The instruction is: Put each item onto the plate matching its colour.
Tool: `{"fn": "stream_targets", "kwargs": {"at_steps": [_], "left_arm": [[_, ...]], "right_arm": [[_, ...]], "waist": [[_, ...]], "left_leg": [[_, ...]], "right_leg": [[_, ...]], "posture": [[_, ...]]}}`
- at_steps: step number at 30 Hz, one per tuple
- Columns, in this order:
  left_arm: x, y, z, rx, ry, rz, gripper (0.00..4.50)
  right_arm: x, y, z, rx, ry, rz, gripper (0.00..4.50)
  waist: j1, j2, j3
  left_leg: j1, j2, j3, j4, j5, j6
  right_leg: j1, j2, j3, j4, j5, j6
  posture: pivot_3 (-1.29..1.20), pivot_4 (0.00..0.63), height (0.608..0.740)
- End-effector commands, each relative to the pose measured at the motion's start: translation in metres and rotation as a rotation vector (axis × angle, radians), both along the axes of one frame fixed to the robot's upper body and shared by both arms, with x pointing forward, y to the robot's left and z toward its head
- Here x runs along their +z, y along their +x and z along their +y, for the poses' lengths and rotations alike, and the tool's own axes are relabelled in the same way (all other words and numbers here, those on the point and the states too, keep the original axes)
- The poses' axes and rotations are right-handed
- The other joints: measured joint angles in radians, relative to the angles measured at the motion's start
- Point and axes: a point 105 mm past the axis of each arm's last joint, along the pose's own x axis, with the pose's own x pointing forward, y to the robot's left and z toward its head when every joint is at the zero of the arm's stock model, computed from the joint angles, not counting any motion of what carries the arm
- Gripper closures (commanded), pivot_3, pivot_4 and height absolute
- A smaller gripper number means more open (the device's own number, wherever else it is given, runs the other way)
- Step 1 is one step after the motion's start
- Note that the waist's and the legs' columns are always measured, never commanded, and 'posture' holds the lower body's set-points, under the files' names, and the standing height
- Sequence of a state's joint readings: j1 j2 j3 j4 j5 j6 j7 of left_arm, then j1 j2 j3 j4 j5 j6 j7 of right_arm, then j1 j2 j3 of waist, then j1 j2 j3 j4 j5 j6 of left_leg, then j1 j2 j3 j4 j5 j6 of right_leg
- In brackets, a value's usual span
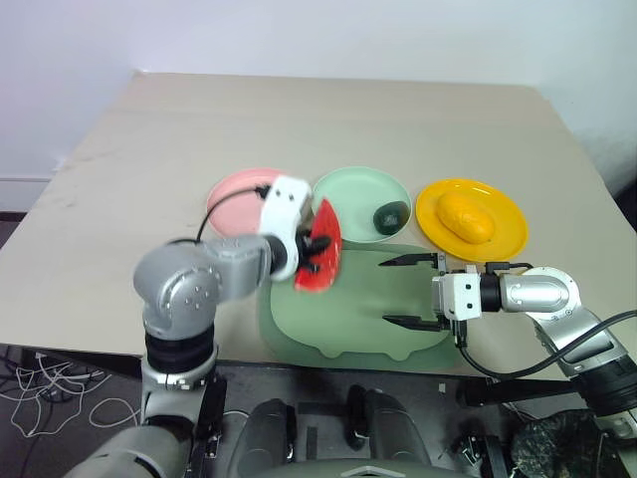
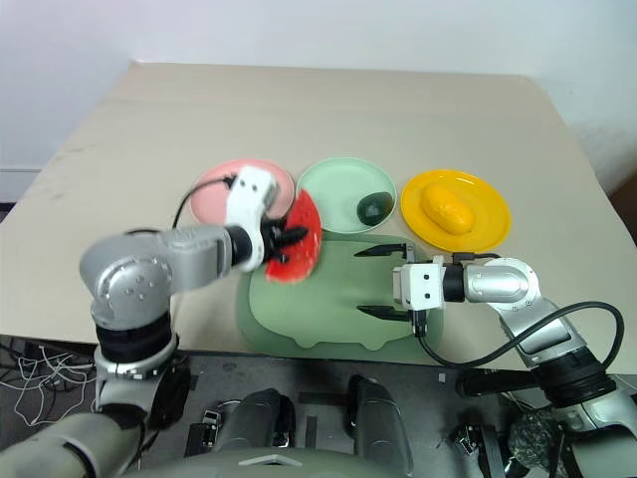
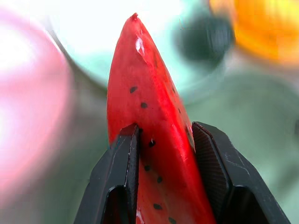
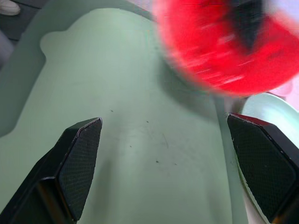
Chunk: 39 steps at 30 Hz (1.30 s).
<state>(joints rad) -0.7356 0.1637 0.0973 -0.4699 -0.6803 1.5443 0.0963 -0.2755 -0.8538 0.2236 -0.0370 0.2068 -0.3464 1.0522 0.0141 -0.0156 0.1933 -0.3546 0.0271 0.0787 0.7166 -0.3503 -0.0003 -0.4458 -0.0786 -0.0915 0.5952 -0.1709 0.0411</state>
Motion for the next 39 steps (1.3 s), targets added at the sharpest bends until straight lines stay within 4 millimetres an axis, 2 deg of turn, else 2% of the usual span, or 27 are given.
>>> {"fn": "stream_targets", "kwargs": {"at_steps": [1,3,6,9,10,14,17,22,26,29,32,35,37,39], "left_arm": [[0.025,0.028,0.026,0.188,0.008,-0.082,3.08],[0.024,0.044,0.038,0.284,0.013,-0.062,3.08],[0.01,0.068,0.058,0.454,0.025,0.001,3.08],[0.006,0.076,0.062,0.507,0.004,0.028,3.08],[0.006,0.078,0.062,0.513,-0.003,0.031,2.38],[0.008,0.082,0.062,0.528,-0.024,0.03,1.14],[0.014,0.081,0.06,0.526,-0.034,0.016,0.02],[0.045,0.064,0.064,0.488,-0.118,-0.097,0.02],[0.068,0.037,0.078,0.372,-0.082,-0.349,0.02],[0.054,0.006,0.104,0.262,-0.012,-0.428,0.02],[0.025,-0.019,0.124,0.181,0.102,-0.434,0.02],[-0.001,-0.039,0.146,0.172,0.128,-0.392,0.02],[-0.02,-0.051,0.161,0.182,0.136,-0.365,0.02],[-0.037,-0.058,0.169,0.186,0.186,-0.346,0.02]], "right_arm": [[0.011,0.003,0.002,-0.006,0.019,-0.05,0.0],[0.011,0.005,0.003,-0.008,0.022,-0.05,0.0],[0.01,0.008,0.008,-0.01,0.03,-0.056,0.0],[0.01,0.009,0.007,-0.016,0.033,-0.06,0.0],[0.01,0.01,0.007,-0.021,0.034,-0.062,0.0],[0.009,0.011,0.004,-0.043,0.028,-0.068,0.0],[0.008,0.012,-0.001,-0.058,0.022,-0.069,0.0],[0.013,0.021,-0.009,-0.121,0.034,-0.074,0.0],[0.021,0.032,-0.022,-0.235,0.11,-0.04,0.0],[0.023,0.037,-0.036,-0.344,0.211,0.043,0.0],[0.017,0.036,-0.051,-0.422,0.246,0.106,0.0],[0.012,0.033,-0.066,-0.481,0.256,0.146,0.0],[0.007,0.03,-0.077,-0.512,0.243,0.149,0.0],[0.004,0.029,-0.083,-0.533,0.24,0.155,0.0]], "waist": [[-0.001,0.0,0.0],[-0.003,0.0,0.0],[-0.001,0.0,0.0],[-0.001,0.0,0.0],[-0.001,-0.001,0.001],[0.0,-0.003,0.002],[-0.001,-0.003,0.002],[-0.002,-0.004,0.003],[-0.008,-0.003,0.003],[-0.014,-0.002,0.002],[-0.009,-0.002,0.003],[0.002,-0.002,0.002],[0.004,-0.002,0.002],[0.002,-0.002,0.002]], "left_leg": [[0.0,0.0,0.0,0.0,0.0,0.0],[0.0,0.0,0.001,-0.001,0.0,0.0],[0.0,0.0,0.001,-0.001,0.0,0.0],[0.0,0.0,0.001,-0.001,0.002,-0.004],[0.0,0.0,0.001,-0.001,0.002,-0.004],[-0.001,0.0,0.0,-0.001,0.002,-0.004],[-0.001,0.0,0.001,-0.001,0.002,-0.004],[-0.001,0.001,0.001,-0.001,0.002,-0.004],[0.0,0.002,0.002,-0.002,0.002,-0.004],[0.0,0.004,0.002,-0.002,0.002,-0.005],[-0.001,0.004,0.002,-0.002,0.002,-0.005],[-0.002,0.004,0.002,-0.001,0.001,-0.004],[-0.003,0.003,0.002,-0.001,-0.003,0.004],[-0.003,0.003,0.003,-0.001,-0.003,0.005]], "right_leg": [[0.0,0.0,0.0,0.0,0.0,0.0],[0.0,0.0,0.0,0.0,0.001,0.002],[0.0,0.0,0.0,0.0,0.001,0.003],[0.0,0.0,0.0,0.0,0.001,0.003],[0.0,0.0,0.0,0.0,0.001,0.003],[0.0,-0.001,-0.002,-0.001,0.001,0.004],[0.0,-0.002,-0.001,-0.001,0.001,0.004],[0.0,-0.001,-0.001,-0.001,0.001,0.004],[0.0,-0.001,-0.001,0.0,0.001,0.004],[-0.001,-0.001,0.0,0.001,0.001,0.003],[-0.003,-0.001,0.0,0.002,0.0,0.001],[-0.004,-0.001,0.0,0.0,-0.002,-0.002],[-0.004,-0.003,0.0,0.0,-0.002,-0.002],[-0.004,-0.003,0.0,0.0,-0.002,-0.002]], "posture": [[0.0,0.15,0.74],[0.0,0.15,0.74],[0.0,0.15,0.74],[0.0,0.15,0.74],[0.0,0.15,0.74],[0.0,0.15,0.74],[0.0,0.15,0.74],[0.0,0.15,0.74],[0.0,0.15,0.74],[0.0,0.15,0.74],[0.0,0.15,0.74],[0.0,0.15,0.74],[0.0,0.15,0.74],[0.0,0.15,0.74]]}}
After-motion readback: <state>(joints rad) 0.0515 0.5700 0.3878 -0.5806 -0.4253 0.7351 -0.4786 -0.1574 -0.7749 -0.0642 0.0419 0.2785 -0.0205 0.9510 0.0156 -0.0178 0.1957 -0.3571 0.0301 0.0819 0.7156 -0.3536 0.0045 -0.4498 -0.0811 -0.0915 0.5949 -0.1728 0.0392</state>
